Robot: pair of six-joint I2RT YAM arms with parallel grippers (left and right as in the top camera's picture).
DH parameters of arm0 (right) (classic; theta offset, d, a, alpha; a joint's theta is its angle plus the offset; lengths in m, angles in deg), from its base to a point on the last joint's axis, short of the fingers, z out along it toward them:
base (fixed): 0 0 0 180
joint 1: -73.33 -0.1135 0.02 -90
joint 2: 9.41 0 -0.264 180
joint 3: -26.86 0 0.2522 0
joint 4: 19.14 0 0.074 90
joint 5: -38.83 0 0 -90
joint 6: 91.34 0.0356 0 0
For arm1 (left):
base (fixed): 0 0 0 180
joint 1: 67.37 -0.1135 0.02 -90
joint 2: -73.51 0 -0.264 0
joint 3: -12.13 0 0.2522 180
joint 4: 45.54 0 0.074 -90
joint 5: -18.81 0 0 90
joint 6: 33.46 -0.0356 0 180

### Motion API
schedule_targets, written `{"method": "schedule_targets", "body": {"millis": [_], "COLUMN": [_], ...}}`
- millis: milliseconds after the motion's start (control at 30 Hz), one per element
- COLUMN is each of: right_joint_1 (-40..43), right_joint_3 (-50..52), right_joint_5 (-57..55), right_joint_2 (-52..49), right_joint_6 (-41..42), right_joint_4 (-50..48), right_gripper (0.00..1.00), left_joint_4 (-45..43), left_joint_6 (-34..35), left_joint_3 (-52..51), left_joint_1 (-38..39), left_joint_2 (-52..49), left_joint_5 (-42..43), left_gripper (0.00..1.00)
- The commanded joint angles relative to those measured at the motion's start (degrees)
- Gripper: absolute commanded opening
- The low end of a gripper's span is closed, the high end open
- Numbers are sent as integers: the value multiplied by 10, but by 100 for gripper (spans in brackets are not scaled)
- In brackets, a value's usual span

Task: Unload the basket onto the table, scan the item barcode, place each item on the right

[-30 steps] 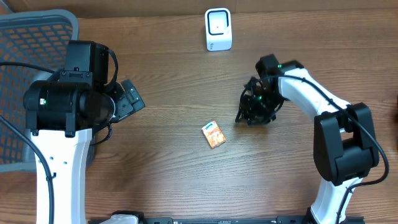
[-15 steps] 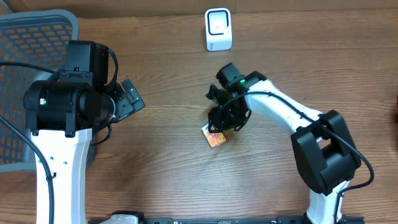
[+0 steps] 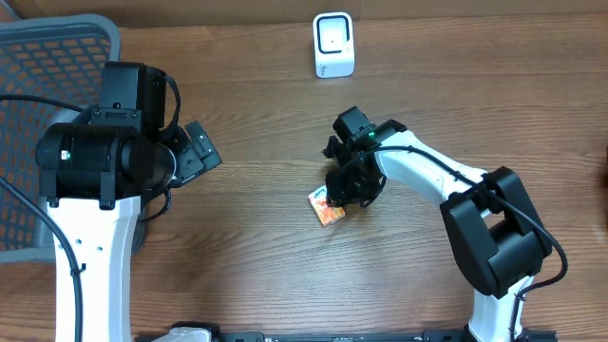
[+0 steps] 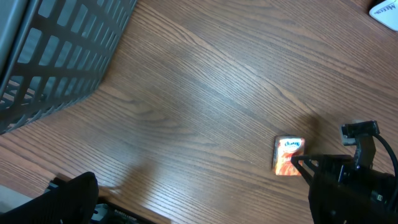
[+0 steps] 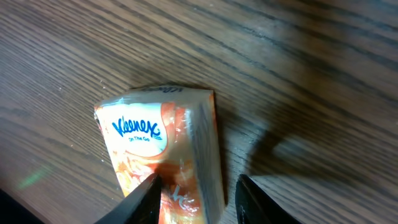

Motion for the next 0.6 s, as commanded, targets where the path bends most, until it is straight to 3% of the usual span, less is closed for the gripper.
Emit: {"method": "schedule_targets", "body": {"millis": [0,167,567], "right_joint_1": [-11,-15,-15], "right_joint_3": [3,3,13], "right_joint_5": [12,12,2], "right_joint_2": [5,5,4], "right_joint_6": [7,18,33], "right_joint_4": [-9,-12,-18], "right_gripper": [41,47,43], "left_joint_4": [0,0,0], "left_joint_6": [12,12,12], "left_joint_3": [-2,-2,-2], "left_joint_1": [-3,-3,-3], "left_joint_2": [0,0,0], "left_joint_5": [-7,-7,-7], "left_gripper": [99,100,100]}}
